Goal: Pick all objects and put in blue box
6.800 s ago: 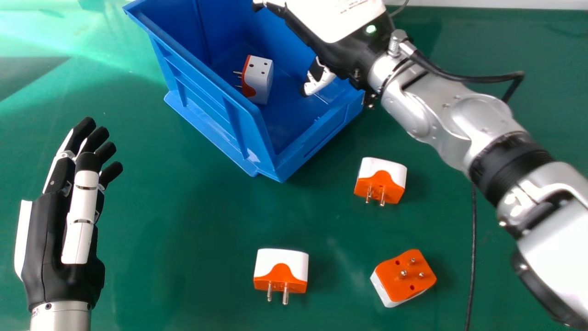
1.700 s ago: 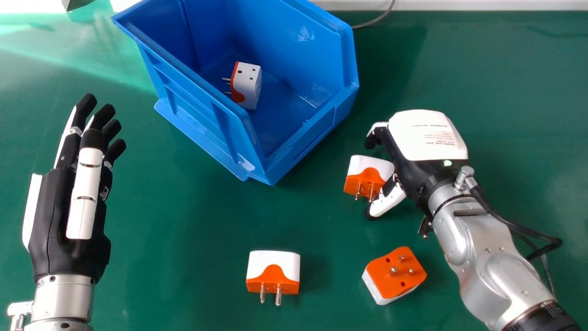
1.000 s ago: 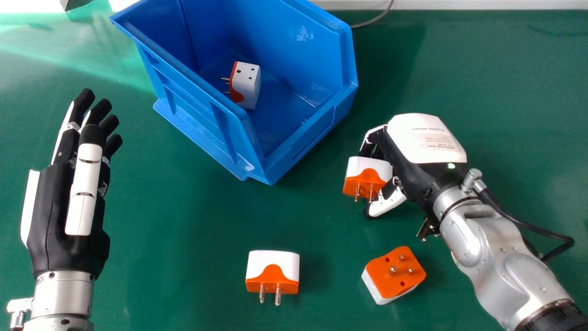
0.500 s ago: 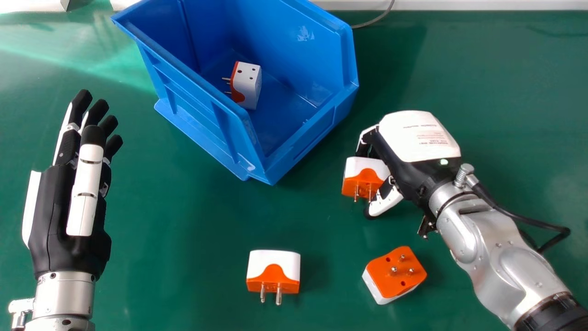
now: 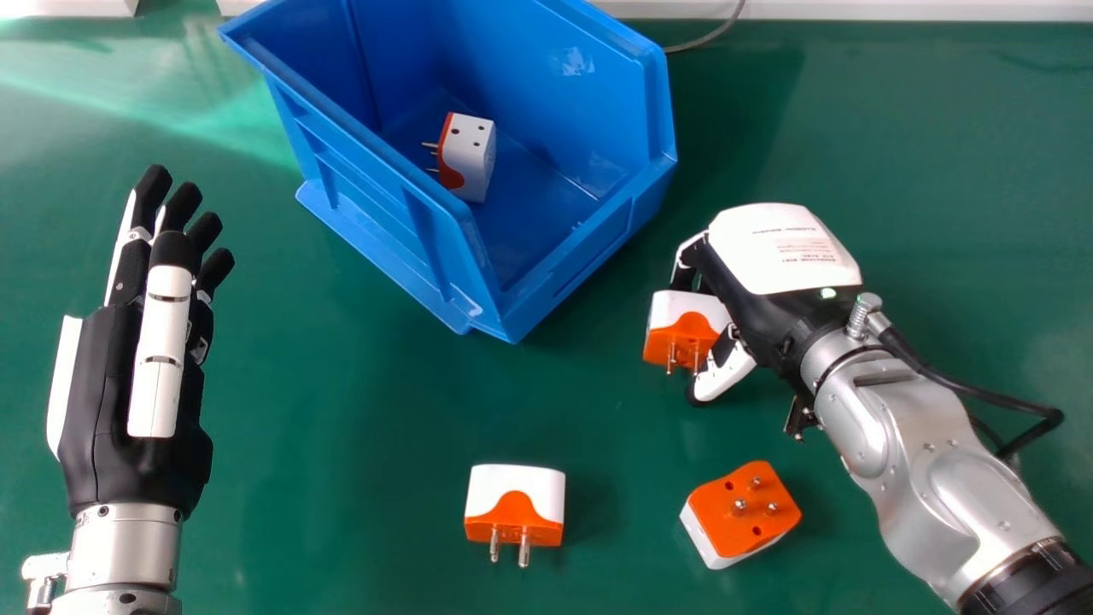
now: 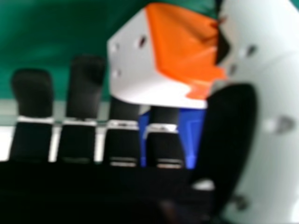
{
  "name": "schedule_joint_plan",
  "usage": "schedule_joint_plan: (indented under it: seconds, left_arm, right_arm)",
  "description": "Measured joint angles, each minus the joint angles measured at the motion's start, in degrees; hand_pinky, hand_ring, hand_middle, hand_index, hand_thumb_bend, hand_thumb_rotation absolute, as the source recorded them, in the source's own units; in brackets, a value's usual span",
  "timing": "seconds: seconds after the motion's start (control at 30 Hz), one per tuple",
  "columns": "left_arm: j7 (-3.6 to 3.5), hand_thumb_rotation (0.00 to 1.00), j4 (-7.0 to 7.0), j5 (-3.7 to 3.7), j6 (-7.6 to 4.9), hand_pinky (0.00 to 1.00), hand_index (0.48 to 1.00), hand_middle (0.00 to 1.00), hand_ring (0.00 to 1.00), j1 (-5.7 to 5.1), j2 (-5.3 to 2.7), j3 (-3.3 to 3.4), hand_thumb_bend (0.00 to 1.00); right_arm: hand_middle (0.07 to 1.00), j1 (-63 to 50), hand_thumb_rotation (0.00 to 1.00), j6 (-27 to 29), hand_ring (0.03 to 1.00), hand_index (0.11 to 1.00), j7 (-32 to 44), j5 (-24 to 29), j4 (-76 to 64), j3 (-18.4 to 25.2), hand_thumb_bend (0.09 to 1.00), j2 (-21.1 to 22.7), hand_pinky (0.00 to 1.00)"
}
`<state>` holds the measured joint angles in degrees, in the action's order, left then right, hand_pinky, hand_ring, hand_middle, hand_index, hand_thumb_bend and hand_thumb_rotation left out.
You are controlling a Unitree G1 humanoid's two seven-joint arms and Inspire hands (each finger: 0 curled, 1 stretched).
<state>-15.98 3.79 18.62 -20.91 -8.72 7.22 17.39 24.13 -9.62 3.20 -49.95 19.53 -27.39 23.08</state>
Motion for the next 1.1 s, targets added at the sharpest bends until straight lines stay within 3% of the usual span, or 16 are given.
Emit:
schedule_joint_plan:
  seconds: [0.13, 0.37, 0.77, 1.1]
  left_arm:
    - [-0.34, 0.76, -0.02, 0.48, 0.39, 0.94, 0.963, 0.97, 0.96, 0.0, 0.08, -0.08, 0.46]
    - [0.17, 0.76, -0.77, -0.46, 0.74, 0.94, 0.959, 0.96, 0.95, -0.2, 0.3, -0.18, 0.49]
    - [0.85, 0.78, -1.07, -0.62, 1.07, 0.94, 0.96, 0.96, 0.95, -0.8, 0.29, -0.23, 0.48]
    - [1.01, 0.79, -2.1, -0.75, 1.49, 0.93, 0.959, 0.96, 0.95, -1.49, 0.35, -0.31, 0.49]
  right_arm:
    - [0.415, -0.02, 0.08, -0.01, 0.31, 0.499, 0.12, 0.05, -0.07, 0.12, 0.493, 0.0, 0.21]
    - [0.32, -0.24, 0.1, 0.22, 0.229, 0.485, 0.42, 0.82, -0.27, 0.69, 0.491, 0.01, 0.15]
    - [0.21, -1.58, 0.11, 1.23, 0.142, 0.474, 3.15, 2.61, -2.54, 1.76, 0.493, 1.11, 0.08]
    - [0.193, -4.12, 0.12, -0.75, 0.129, 0.47, 8.13, 3.25, -8.46, 3.38, 0.491, 2.31, 0.07]
